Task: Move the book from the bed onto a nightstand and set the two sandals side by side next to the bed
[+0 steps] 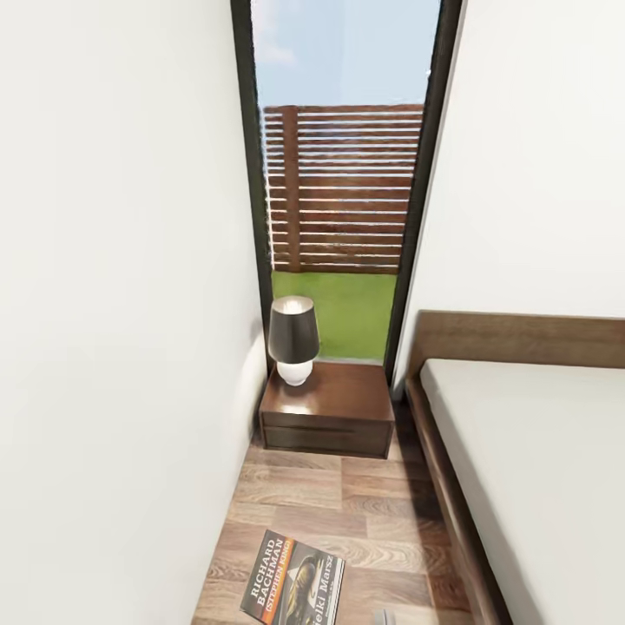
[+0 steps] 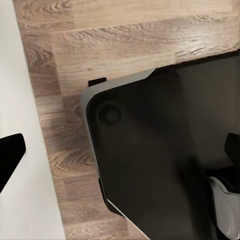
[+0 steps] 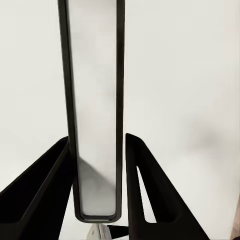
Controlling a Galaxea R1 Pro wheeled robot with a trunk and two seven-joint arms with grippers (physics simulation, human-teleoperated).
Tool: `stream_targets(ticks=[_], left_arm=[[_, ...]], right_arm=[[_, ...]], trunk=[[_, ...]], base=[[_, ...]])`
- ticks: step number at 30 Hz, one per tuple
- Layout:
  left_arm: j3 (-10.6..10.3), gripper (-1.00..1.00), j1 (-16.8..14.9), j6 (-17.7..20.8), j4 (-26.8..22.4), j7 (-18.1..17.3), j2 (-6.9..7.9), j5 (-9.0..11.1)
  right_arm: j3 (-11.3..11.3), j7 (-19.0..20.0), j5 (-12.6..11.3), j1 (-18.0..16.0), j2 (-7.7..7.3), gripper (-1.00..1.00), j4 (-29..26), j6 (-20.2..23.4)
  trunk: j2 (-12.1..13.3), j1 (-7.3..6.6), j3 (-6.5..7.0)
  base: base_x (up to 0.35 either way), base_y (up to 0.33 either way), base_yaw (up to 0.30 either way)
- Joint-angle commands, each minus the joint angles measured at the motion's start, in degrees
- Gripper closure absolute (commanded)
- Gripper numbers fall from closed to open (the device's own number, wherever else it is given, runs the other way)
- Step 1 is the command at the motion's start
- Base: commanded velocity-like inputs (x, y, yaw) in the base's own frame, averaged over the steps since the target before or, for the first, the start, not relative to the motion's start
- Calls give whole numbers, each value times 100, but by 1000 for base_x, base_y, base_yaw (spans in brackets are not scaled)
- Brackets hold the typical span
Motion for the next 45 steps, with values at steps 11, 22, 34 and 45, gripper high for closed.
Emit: stream_targets(ticks=[11, 22, 34, 45], left_arm=[[-39, -100, -5, -15, 3, -26, 2, 58], [-39, -100, -5, -12, 3, -26, 2, 58], [-39, -100, -5, -14, 3, -26, 2, 59], [-39, -100, -5, -15, 3, -26, 2, 62]], right_arm=[[-19, 22, -29, -5, -5, 100, -2, 52], [-24, 22, -29, -5, -14, 100, 1, 52], [-28, 30, -29, -5, -15, 100, 1, 51], [-28, 31, -29, -5, -15, 100, 1, 51]], trunk=[[-12, 6, -12], [-12, 6, -12], [-12, 6, -12], [-12, 6, -12]], base=[[261, -28, 0], [261, -87, 0], [260, -106, -31], [259, -103, -155]])
